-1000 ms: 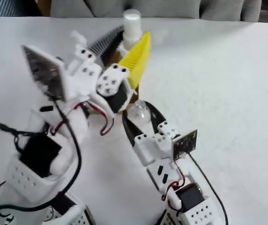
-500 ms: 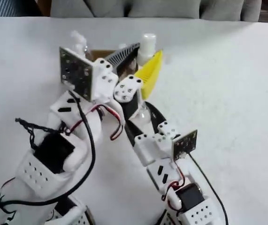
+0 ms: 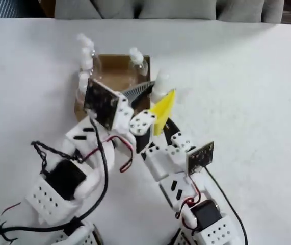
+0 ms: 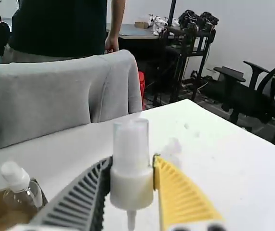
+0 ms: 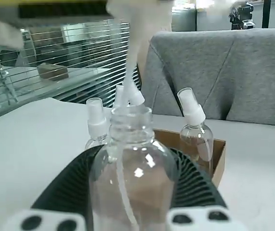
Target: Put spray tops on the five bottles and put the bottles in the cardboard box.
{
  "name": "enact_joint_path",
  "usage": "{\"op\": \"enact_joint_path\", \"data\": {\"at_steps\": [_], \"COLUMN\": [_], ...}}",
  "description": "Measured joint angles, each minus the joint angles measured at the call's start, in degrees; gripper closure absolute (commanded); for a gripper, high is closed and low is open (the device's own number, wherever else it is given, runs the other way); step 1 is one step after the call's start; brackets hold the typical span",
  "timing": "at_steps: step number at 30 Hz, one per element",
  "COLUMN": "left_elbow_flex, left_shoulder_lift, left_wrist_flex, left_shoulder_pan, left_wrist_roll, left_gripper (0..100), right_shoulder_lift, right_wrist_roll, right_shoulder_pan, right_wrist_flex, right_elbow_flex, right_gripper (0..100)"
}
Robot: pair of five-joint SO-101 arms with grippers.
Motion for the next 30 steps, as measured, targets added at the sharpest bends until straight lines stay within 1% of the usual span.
{"op": "enact_joint_path", "data": {"at_steps": [7, 18, 20, 25, 27, 30], "left_elbow_flex": [9.85, 16.44, 16.79, 17.32, 17.32, 17.32], "left_shoulder_lift": [-3.96, -10.02, -10.9, -12.57, -13.19, -13.98], "left_wrist_flex": [-4.48, -4.92, -4.92, -4.92, -4.48, -2.2], "left_shoulder_pan": [-0.09, -0.09, -0.09, -0.09, -0.18, -0.18], "left_wrist_roll": [0.0, -0.09, -0.09, -0.09, -0.09, -0.09], "left_gripper": [98, 98, 95, 82, 80, 80], "right_shoulder_lift": [-0.18, -0.26, -0.26, -0.79, -0.44, -0.26], "right_wrist_roll": [0.0, 0.09, 0.09, 0.09, 0.09, 0.0], "right_shoulder_pan": [0.0, -0.09, -0.09, -0.09, -0.09, 0.35], "right_wrist_flex": [0.09, 0.09, 0.09, 0.09, 0.09, 0.09], "right_elbow_flex": [0.0, 0.0, 0.0, 0.0, 0.0, 0.0], "right_gripper": [98.4, 98.4, 98.4, 98.4, 98.4, 98.4]}}
